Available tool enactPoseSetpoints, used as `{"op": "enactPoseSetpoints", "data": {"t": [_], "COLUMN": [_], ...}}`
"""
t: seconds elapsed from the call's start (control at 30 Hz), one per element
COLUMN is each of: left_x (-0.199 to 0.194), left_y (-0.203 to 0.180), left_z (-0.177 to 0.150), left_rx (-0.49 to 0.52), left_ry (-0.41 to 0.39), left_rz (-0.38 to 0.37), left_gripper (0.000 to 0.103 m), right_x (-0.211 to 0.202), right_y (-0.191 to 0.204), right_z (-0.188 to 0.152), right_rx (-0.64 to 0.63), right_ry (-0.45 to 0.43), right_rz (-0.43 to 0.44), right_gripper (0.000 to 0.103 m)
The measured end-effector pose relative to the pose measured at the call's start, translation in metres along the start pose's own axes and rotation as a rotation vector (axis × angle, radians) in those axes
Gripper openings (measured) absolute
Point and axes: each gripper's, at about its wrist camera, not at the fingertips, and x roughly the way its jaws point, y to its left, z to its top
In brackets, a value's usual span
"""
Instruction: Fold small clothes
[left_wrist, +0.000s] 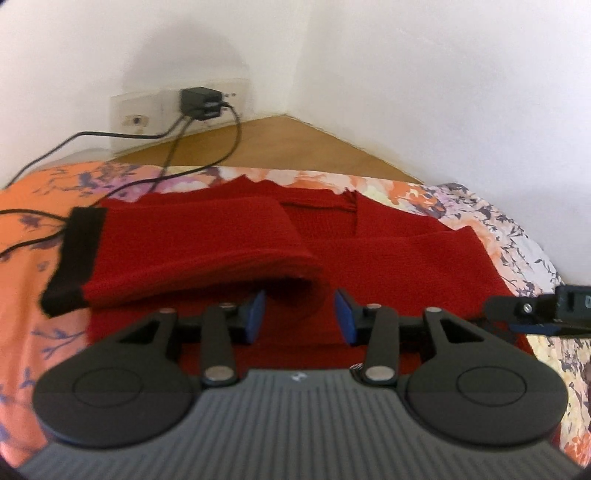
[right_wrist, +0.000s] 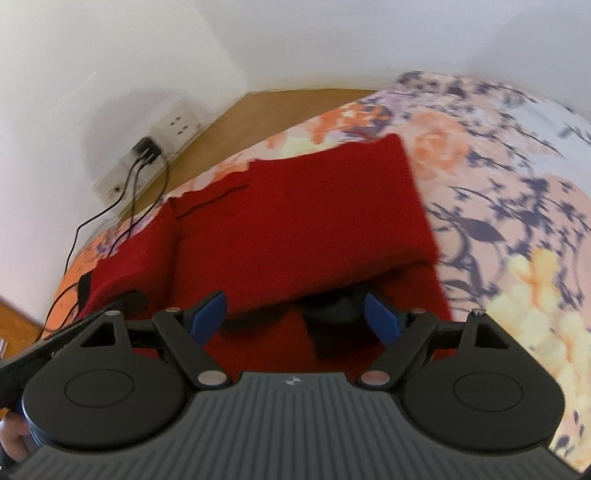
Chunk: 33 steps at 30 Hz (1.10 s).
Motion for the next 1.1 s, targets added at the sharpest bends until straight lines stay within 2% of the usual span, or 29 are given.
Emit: {"op": "enactPoseSetpoints", "data": {"t": [0.2,0.4,0.57,0.87,1.1], "left_x": [-0.027,-0.050,-0.065,-0.082,-0.089], "left_y": [0.021,0.046,0.066,0.094,0.109], "left_z": [-0.005,-0.014,-0.022,-0.036,-0.045], "left_rx": [-0.045,-0.096,-0.139,-0.192,-0.224], "left_ry": [-0.015,-0.030,-0.027,-0.020,-0.008], "left_rz": [0.082,0.170,0.248,0.311,0.332], "left_gripper": [0.044,0.044,0.044,0.044,0.044], "right_x": [0.013,0.024,0.038,0.070,0.094], "right_y": [0.035,0.084,0.127,0.196,0.237], "right_z": [0.012,0.015,0.012,-0.002,-0.023], "right_rx": [-0.103,-0.229,-0.347,-0.548,-0.770], "right_ry": [0.023,0.045,0.069,0.113,0.086], "right_rz": [0.062,0.156,0.202,0.222,0.195], "right_gripper": [0.087,0.087,0.087,0.087,0.087]}}
